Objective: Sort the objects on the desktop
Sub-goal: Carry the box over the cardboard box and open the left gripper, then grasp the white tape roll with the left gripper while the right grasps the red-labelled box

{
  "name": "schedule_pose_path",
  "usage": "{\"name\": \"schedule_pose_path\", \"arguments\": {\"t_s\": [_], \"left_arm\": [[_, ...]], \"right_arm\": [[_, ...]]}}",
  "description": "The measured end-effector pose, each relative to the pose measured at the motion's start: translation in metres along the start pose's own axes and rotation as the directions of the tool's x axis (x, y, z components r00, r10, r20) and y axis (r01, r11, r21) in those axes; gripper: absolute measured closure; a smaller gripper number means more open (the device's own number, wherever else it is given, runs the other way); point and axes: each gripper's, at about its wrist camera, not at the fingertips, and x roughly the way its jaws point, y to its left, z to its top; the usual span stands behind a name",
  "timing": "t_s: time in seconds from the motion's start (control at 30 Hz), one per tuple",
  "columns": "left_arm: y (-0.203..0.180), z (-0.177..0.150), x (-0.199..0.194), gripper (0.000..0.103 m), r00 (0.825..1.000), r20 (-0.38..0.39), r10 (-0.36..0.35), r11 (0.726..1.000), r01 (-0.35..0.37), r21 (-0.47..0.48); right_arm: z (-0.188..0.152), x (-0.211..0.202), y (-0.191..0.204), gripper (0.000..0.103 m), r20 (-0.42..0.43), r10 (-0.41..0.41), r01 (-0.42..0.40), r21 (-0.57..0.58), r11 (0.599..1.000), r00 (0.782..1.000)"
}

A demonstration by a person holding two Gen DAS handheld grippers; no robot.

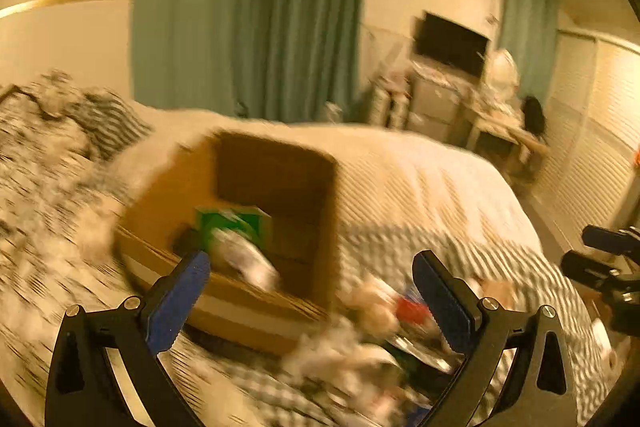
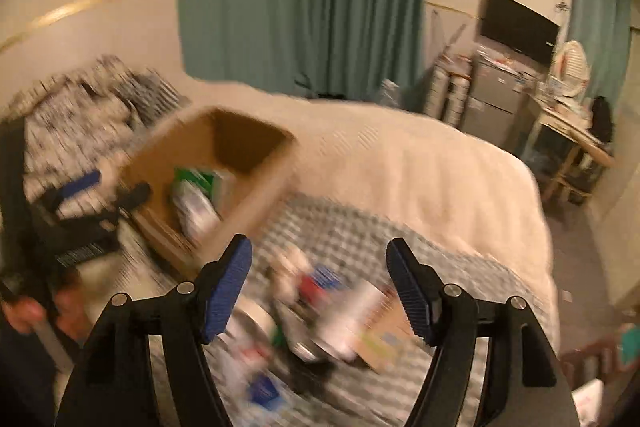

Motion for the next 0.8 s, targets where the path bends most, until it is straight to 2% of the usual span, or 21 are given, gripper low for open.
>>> {"name": "schedule_pose_path", "arguments": {"t_s": [0.07,0.13,0.17,0.27,0.37,0.43,0.57,0.67,0.8], "left_arm": [[-0.023,-0.017,0.013,0.000,0.999,-0.044,-0.021,0.999,0.023,0.046],[-0.046,-0.037,0.028,0.000,0.996,-0.090,-0.010,0.994,0.020,0.111],[-0.057,-0.051,0.040,0.000,0.993,-0.120,0.018,0.989,0.000,0.149],[-0.071,-0.088,0.064,0.000,0.981,-0.159,0.109,0.981,-0.081,0.175],[-0.077,-0.114,0.093,0.000,0.954,-0.252,0.161,0.968,-0.103,0.230],[-0.076,-0.116,0.105,0.000,0.944,-0.287,0.165,0.971,-0.103,0.217],[-0.067,-0.113,0.119,0.000,0.942,-0.307,0.134,0.983,-0.088,0.160],[-0.067,-0.115,0.127,0.000,0.935,-0.328,0.136,0.984,-0.089,0.156],[-0.068,-0.115,0.135,0.001,0.931,-0.335,0.144,0.984,-0.098,0.149]], "right_arm": [[-0.024,0.005,-0.021,0.034,-0.047,-0.038,0.039,0.017,0.999,0.998],[-0.051,0.021,-0.047,0.034,-0.107,-0.035,0.043,0.081,0.996,0.994],[-0.063,0.032,-0.058,0.034,-0.132,-0.025,0.042,0.120,0.992,0.991],[-0.089,0.065,-0.082,0.035,-0.208,0.009,0.035,0.207,0.978,0.978],[-0.101,0.090,-0.092,0.044,-0.248,0.031,0.027,0.225,0.974,0.968],[-0.105,0.105,-0.094,0.045,-0.273,0.051,0.016,0.238,0.971,0.961],[-0.103,0.132,-0.100,0.045,-0.292,0.139,-0.041,0.317,0.947,0.946],[-0.106,0.155,-0.105,0.045,-0.322,0.152,-0.026,0.364,0.931,0.934],[-0.113,0.180,-0.115,0.045,-0.325,0.250,-0.066,0.486,0.872,0.912]]}}
